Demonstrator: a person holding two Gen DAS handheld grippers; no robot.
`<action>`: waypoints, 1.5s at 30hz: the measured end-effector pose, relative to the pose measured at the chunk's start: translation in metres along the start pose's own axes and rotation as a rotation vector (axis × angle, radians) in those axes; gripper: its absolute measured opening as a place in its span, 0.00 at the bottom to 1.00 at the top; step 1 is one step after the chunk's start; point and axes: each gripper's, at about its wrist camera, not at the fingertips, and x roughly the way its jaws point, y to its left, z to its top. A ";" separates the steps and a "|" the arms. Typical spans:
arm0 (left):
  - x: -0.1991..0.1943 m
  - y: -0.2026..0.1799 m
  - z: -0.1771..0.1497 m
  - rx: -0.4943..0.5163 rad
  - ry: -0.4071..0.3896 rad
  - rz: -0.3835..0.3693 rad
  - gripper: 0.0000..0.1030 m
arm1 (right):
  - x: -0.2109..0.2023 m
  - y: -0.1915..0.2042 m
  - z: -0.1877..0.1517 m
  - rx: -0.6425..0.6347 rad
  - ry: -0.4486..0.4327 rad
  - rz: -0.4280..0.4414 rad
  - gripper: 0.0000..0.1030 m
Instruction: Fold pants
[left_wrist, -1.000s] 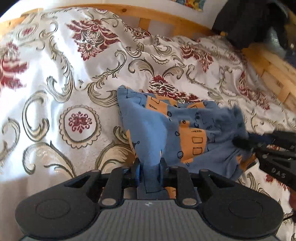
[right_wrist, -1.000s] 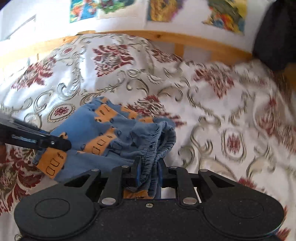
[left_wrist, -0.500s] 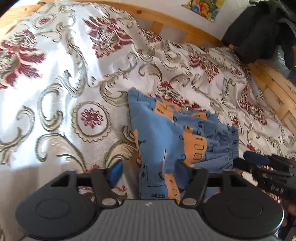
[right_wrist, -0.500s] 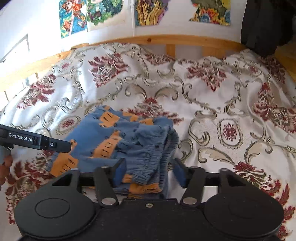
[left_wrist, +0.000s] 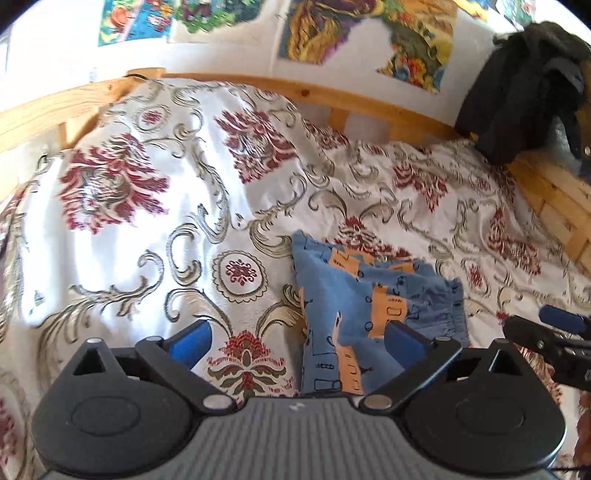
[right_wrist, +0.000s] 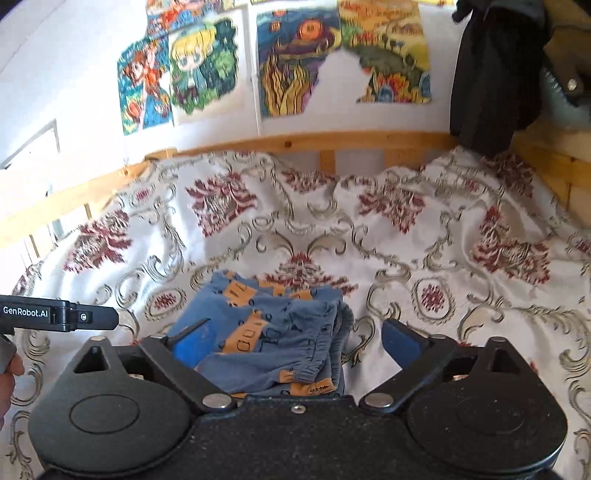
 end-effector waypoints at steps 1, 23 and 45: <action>-0.007 0.000 -0.002 -0.015 -0.013 0.008 1.00 | -0.006 0.001 0.000 -0.002 -0.010 0.000 0.98; -0.108 -0.023 -0.081 -0.002 -0.076 0.141 1.00 | -0.112 0.021 -0.053 -0.025 -0.081 -0.016 0.99; -0.096 -0.026 -0.086 0.006 0.008 0.164 1.00 | -0.104 0.023 -0.068 -0.023 -0.045 -0.015 0.99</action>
